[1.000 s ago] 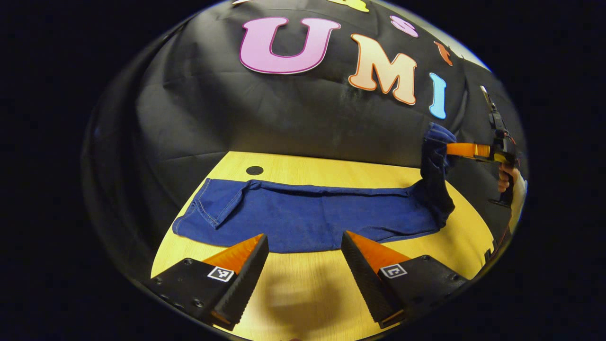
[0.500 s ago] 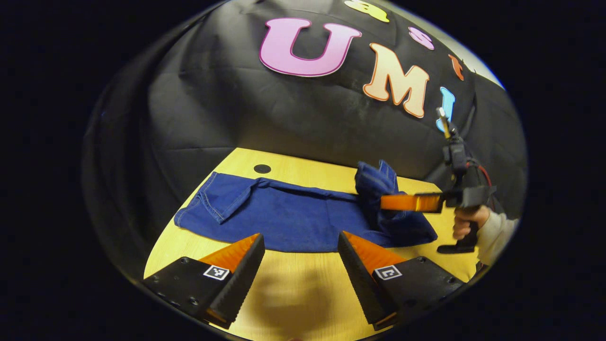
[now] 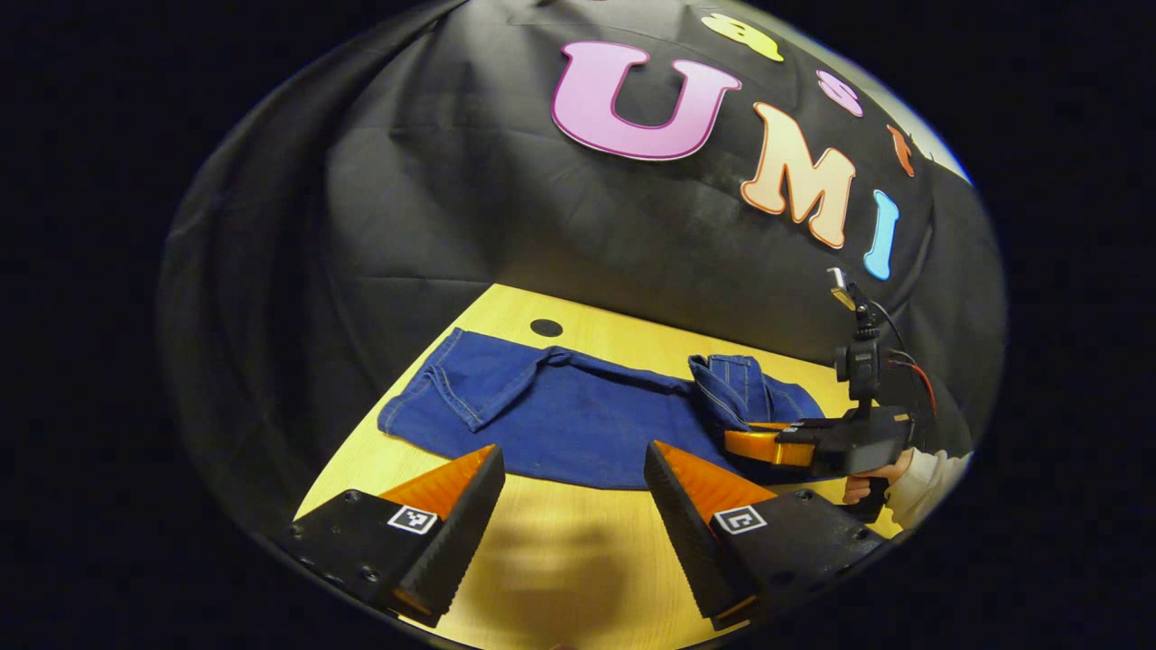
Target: Grasp the waist and the cuffs of the jeans and fold them to make the two legs overlap; first hold the waist and fold one-third of the jeans toward the cuffs, then hold the cuffs and fold the remaining one-third in the same direction to finish folding.
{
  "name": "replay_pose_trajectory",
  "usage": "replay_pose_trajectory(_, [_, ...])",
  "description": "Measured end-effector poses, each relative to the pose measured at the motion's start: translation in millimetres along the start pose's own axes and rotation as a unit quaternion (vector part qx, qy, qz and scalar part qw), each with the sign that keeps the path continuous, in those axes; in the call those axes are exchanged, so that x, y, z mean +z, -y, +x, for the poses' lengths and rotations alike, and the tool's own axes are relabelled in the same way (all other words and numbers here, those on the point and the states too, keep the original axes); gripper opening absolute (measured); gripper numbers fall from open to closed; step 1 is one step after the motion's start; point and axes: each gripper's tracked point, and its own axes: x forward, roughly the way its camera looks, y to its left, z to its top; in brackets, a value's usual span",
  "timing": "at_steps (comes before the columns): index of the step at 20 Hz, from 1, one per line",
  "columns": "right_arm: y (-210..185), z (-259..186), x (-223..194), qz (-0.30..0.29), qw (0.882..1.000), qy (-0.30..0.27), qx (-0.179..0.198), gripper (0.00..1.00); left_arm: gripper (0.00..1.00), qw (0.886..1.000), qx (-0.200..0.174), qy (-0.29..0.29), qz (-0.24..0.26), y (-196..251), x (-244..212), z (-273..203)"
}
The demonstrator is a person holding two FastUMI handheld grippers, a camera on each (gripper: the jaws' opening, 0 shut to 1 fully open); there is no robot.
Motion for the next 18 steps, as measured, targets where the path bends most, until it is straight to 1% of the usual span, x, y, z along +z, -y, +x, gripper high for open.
replay_pose_trajectory(1, [2.1,0.8,-0.5,-0.024,1.000,-0.003,-0.012,0.00,0.95,1.000,0.006,-0.002,0.001,-4.4,1.2,0.1])
replay_pose_trajectory(2, [5.0,1.6,-0.1,-0.044,0.999,-0.004,-0.021,0.04,0.95,1.000,0.011,-0.002,0.002,-9.0,3.2,-0.7])
replay_pose_trajectory(3, [5.7,0.3,2.7,-0.054,0.998,-0.005,-0.026,0.04,0.95,1.000,0.015,-0.001,0.004,-14.4,4.0,-0.9])
replay_pose_trajectory(5, [4.7,1.2,0.4,-0.040,0.999,-0.008,-0.026,0.04,0.95,1.000,0.023,-0.002,0.003,-24.0,3.2,-0.9])
replay_pose_trajectory(8, [0.8,1.8,1.0,-0.013,1.000,-0.014,-0.012,0.05,0.95,0.999,0.037,-0.007,0.005,-42.6,-2.8,-1.1])
replay_pose_trajectory(9, [-0.2,-1.4,5.1,-0.003,1.000,-0.015,-0.008,0.11,0.95,0.999,0.041,-0.014,0.006,-49.9,-8.5,-0.1])
replay_pose_trajectory(10, [-2.5,1.5,7.4,0.007,1.000,-0.017,-0.003,0.16,0.95,0.999,0.042,-0.017,0.004,-54.7,-11.4,1.3])
replay_pose_trajectory(11, [-8.2,-2.0,6.9,0.020,1.000,-0.017,0.010,0.22,0.95,0.999,0.042,-0.019,-0.001,-56.9,-11.6,6.3])
replay_pose_trajectory(12, [-20.0,-5.8,9.2,0.038,0.998,-0.018,0.035,0.24,0.95,0.999,0.043,-0.022,-0.006,-59.3,-13.4,11.4])
replay_pose_trajectory(13, [-33.8,-6.5,8.6,0.057,0.996,-0.019,0.062,0.49,0.95,0.999,0.046,-0.025,-0.009,-63.3,-17.1,15.3])
replay_pose_trajectory(14, [-38.3,-3.3,10.8,0.062,0.996,-0.014,0.062,0.74,0.95,0.998,0.049,-0.031,-0.009,-66.5,-20.4,20.1])
replay_pose_trajectory(15, [-31.2,-14.2,12.0,0.055,0.997,-0.010,0.054,0.99,0.95,0.998,0.051,-0.039,-0.007,-69.6,-25.1,24.8])
replay_pose_trajectory(17, [-29.9,-29.5,13.3,0.052,0.997,-0.005,0.054,1.00,0.95,0.998,0.047,-0.049,-0.007,-73.6,-30.8,33.7])
replay_pose_trajectory(18, [-29.9,-40.0,14.8,0.059,0.997,-0.002,0.057,0.96,0.95,0.998,0.044,-0.052,-0.009,-74.2,-32.1,38.1])
